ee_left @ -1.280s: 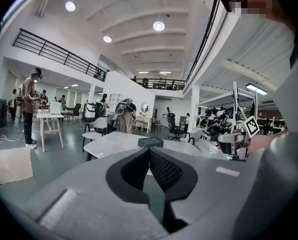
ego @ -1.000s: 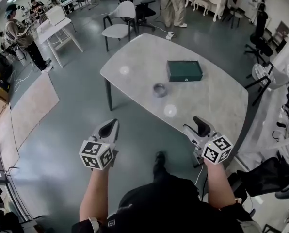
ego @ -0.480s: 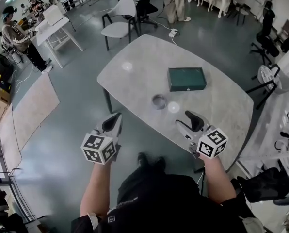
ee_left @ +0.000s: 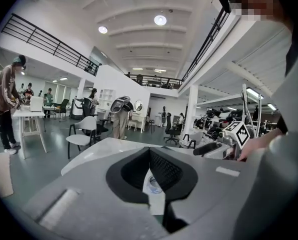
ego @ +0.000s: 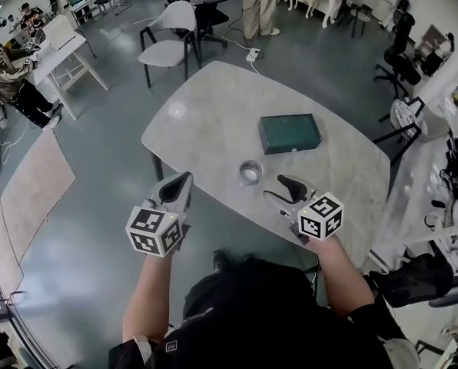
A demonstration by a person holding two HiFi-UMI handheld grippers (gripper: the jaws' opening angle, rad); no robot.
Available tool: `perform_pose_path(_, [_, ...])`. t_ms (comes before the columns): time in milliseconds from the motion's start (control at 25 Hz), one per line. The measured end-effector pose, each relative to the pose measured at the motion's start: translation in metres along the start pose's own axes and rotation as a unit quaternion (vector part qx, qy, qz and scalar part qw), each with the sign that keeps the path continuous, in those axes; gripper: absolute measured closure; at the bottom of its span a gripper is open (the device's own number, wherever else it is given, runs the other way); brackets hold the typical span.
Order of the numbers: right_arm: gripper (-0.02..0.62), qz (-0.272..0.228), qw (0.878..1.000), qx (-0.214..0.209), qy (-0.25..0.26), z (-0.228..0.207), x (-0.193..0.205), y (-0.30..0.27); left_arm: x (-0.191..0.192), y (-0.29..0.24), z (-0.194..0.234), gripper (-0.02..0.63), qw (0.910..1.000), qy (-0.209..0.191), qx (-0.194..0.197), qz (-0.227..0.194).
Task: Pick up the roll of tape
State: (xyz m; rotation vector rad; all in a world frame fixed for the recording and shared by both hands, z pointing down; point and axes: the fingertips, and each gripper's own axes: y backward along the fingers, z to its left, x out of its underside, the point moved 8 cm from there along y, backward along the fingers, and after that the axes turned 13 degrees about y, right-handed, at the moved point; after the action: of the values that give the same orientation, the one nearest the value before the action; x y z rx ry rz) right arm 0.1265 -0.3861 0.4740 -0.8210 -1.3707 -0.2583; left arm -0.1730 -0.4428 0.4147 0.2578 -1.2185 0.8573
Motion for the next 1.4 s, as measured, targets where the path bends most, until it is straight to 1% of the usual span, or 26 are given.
perform_pose_path(160, [0.341, 0.052, 0.998, -0.012, 0.015, 0.002, 0.014, -0.042, 0.011, -0.016, 0.022, 0.595, 0.9997, 0.006, 0.019, 0.01])
perform_pose_path(280, [0.341, 0.088, 0.995, -0.026, 0.023, -0.005, 0.025, -0.071, 0.019, -0.025, 0.037, 0.595, 0.9996, 0.012, 0.024, 0.013])
perform_pose_path(480, [0.341, 0.15, 0.987, -0.048, 0.045, -0.029, 0.042, -0.119, 0.025, -0.039, 0.068, 0.595, 0.9993, 0.033, 0.006, 0.014])
perform_pose_path(680, [0.341, 0.206, 0.973, -0.08, 0.072, -0.058, 0.068, -0.152, 0.034, -0.058, 0.079, 0.595, 0.9983, 0.052, -0.022, 0.019])
perform_pose_path(800, [0.341, 0.236, 0.962, -0.108, 0.091, -0.068, 0.083, -0.17, 0.037, -0.069, 0.084, 0.595, 0.9971, 0.063, -0.04, 0.018])
perform_pose_path(920, [0.34, 0.265, 0.948, -0.134, 0.117, -0.071, 0.095, -0.189, 0.041, -0.073, 0.088, 0.595, 0.996, 0.07, -0.051, 0.022])
perform_pose_path(1120, [0.34, 0.305, 0.929, -0.157, 0.14, -0.079, 0.113, -0.208, 0.05, -0.075, 0.086, 0.595, 0.994, 0.082, -0.07, 0.023])
perform_pose_path(1280, [0.34, 0.34, 0.909, -0.185, 0.157, -0.077, 0.126, -0.219, 0.058, -0.073, 0.085, 0.595, 0.9919, 0.092, -0.084, 0.026])
perform_pose_path(1400, [0.339, 0.371, 0.891, -0.194, 0.174, -0.076, 0.136, -0.226, 0.062, -0.067, 0.085, 0.595, 0.9903, 0.101, -0.093, 0.026])
